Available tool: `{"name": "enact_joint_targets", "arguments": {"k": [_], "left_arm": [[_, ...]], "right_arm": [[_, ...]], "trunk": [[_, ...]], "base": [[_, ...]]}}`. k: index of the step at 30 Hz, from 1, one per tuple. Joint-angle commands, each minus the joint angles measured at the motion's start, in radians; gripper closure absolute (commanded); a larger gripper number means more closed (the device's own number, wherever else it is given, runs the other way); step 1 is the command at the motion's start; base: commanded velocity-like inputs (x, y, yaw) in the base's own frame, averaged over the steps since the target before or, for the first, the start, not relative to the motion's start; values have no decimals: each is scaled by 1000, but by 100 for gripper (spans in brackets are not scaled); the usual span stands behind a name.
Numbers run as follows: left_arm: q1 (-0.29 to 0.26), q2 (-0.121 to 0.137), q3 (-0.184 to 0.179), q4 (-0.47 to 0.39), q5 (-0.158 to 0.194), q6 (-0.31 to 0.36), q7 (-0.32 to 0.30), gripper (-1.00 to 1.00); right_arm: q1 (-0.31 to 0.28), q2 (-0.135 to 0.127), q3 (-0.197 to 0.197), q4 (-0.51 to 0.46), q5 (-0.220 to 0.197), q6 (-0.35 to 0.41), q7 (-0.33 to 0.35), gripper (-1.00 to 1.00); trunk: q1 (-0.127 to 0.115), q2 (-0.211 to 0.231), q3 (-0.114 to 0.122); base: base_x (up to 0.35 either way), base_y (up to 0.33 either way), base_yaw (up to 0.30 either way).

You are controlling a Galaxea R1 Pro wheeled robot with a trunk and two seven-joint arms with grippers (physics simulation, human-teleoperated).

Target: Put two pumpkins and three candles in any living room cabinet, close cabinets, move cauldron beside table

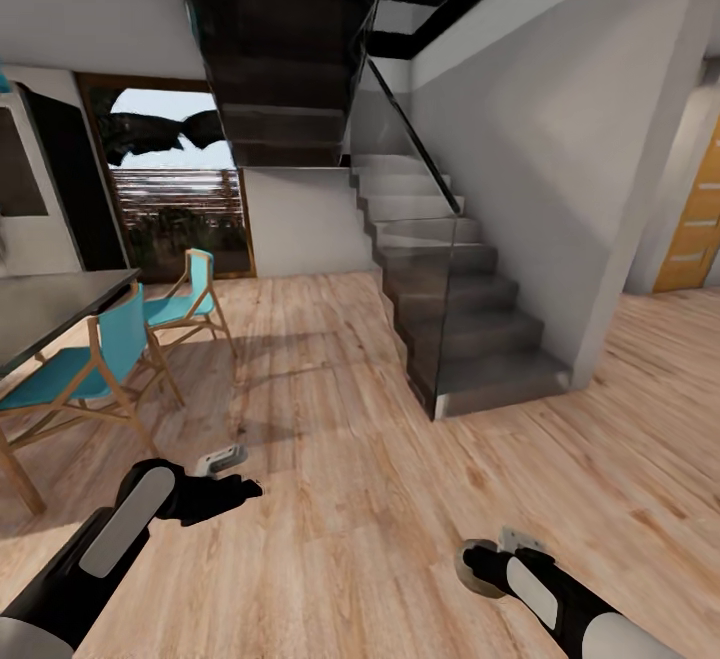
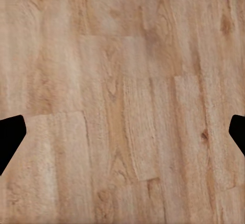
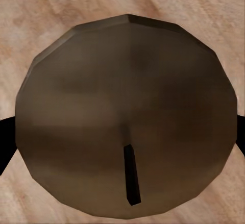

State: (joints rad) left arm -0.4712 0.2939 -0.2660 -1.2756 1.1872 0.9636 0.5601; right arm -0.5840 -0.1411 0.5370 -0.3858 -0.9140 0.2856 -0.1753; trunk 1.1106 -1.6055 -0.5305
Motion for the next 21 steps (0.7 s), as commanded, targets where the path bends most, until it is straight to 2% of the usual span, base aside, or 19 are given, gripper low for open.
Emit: {"name": "enact_joint_targets", "arguments": {"k": [1, 21], "left_arm": [[-1, 1, -2, -1, 10, 0, 10, -100], [-1, 1, -2, 0, 9, 0, 9, -100]], "right_arm": [[0, -2, 8, -4, -9, 3, -9, 100], [-1, -2, 8, -4, -9, -8, -8, 100]], "trunk": [[0, -1, -1], [0, -1, -1]], "base": [[0, 0, 287], [0, 0, 287]]}}
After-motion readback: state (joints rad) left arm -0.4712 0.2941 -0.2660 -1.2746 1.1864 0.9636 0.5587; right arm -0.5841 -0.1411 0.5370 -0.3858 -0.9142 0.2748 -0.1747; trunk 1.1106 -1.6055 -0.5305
